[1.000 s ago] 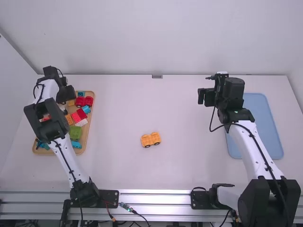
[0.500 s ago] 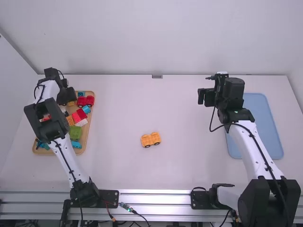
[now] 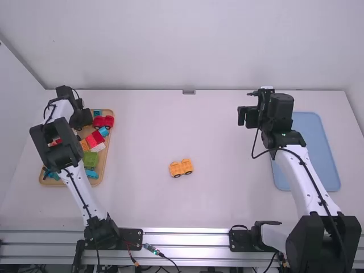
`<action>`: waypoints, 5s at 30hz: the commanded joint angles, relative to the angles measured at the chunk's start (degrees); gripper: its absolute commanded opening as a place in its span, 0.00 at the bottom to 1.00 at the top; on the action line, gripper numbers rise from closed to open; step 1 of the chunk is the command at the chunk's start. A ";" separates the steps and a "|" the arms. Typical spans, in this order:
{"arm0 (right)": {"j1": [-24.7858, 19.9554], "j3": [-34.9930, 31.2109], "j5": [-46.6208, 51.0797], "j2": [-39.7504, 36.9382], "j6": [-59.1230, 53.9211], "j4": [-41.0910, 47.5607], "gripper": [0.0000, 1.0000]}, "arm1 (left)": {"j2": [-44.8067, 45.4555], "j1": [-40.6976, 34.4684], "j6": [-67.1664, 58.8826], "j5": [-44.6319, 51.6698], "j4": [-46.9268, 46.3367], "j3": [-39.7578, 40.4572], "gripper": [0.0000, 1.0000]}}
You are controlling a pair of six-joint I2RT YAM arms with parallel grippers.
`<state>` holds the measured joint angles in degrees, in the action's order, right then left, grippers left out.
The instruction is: Assemble lego blocks to make yellow taxi
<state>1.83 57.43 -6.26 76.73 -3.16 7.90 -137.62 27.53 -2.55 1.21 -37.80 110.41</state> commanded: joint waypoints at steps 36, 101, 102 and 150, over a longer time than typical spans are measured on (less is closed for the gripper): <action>1.31 1.86 -8.15 0.37 0.17 -1.57 0.99 | 22.81 -3.23 -0.30 5.99 5.55 -13.60 0.02; 13.64 1.86 -83.12 30.25 12.70 -58.60 0.72 | 50.16 -37.29 -0.69 58.14 85.35 -74.27 0.02; 13.68 1.86 -83.12 30.25 12.85 -58.88 0.72 | 49.35 -37.29 0.25 58.14 86.90 -74.27 0.02; 14.32 1.86 -83.08 30.27 8.96 -56.72 0.24 | 43.29 -37.31 6.06 63.89 96.78 -70.77 0.52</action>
<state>16.12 58.43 -88.01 107.81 5.30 -48.82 -93.76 -10.02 3.92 65.58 58.48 38.02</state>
